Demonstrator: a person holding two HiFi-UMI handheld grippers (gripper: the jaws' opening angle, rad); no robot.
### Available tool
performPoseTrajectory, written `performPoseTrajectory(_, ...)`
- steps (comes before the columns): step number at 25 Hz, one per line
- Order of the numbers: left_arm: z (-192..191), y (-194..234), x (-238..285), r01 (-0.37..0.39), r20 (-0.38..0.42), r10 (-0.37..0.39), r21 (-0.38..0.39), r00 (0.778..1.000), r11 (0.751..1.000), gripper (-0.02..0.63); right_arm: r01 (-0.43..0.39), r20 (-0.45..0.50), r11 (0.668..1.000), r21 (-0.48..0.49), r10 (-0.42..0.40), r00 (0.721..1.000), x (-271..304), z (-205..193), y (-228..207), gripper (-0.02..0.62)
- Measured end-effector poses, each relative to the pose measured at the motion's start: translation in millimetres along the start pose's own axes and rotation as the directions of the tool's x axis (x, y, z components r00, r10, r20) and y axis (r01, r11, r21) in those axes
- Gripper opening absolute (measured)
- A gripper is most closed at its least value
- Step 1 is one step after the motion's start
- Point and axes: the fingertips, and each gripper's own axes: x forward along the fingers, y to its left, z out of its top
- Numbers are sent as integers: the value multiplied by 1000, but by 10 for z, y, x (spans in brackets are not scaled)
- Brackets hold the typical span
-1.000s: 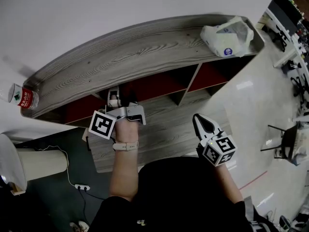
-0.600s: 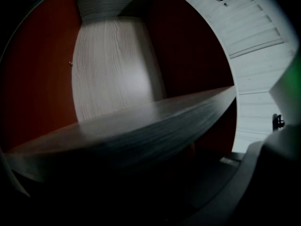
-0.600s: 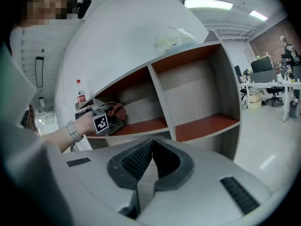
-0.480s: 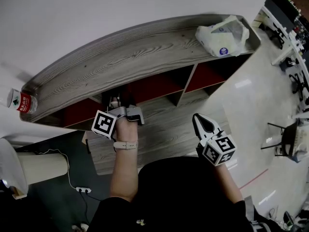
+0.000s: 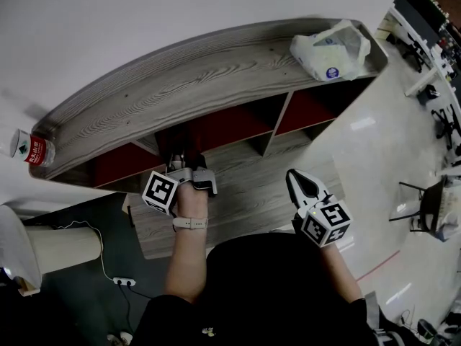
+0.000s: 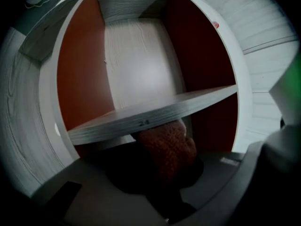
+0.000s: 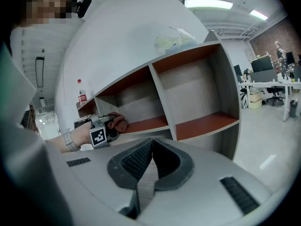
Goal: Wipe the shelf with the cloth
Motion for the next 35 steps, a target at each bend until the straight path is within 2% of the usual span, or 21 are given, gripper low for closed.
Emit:
performPoseTrajectory(6, -82, 28, -42, 7, 25, -5, -69, 1000, 998, 80, 16, 1, 1000, 8, -16, 1000, -87, -36, -67, -3)
performPoseTrajectory(10, -150, -221, 38, 105, 49, -103, -38, 993, 994, 80, 31, 2, 999, 13, -31, 1000, -158, -47, -122, -3)
performPoseTrajectory(13, -180, -381, 130, 189, 98, -188, -4, 977, 982, 80, 47, 5, 999, 13, -47, 999, -228, -49, -182, -3)
performPoseTrajectory(17, -162, -528, 268, 294, 162, -297, 43, 941, 955, 80, 82, 10, 997, 16, -82, 997, -355, -52, -290, -2)
performPoseTrajectory(19, -150, -553, 358, 318, 180, -321, 45, 930, 947, 80, 106, 13, 994, 20, -107, 994, -433, -45, -371, -2)
performPoseTrajectory(23, -112, -536, 560, 315, 208, -315, 37, 926, 948, 80, 151, 19, 988, 34, -152, 988, -565, -48, -498, -2)
performPoseTrajectory(28, -274, -692, 804, 352, 182, -349, 15, 919, 936, 80, 200, 29, 979, 49, -202, 979, -697, -62, -611, -2)
performPoseTrajectory(35, -887, -856, 1090, 387, 68, -384, -38, 921, 921, 80, 280, 43, 957, 74, -283, 958, -919, -83, -763, -2)
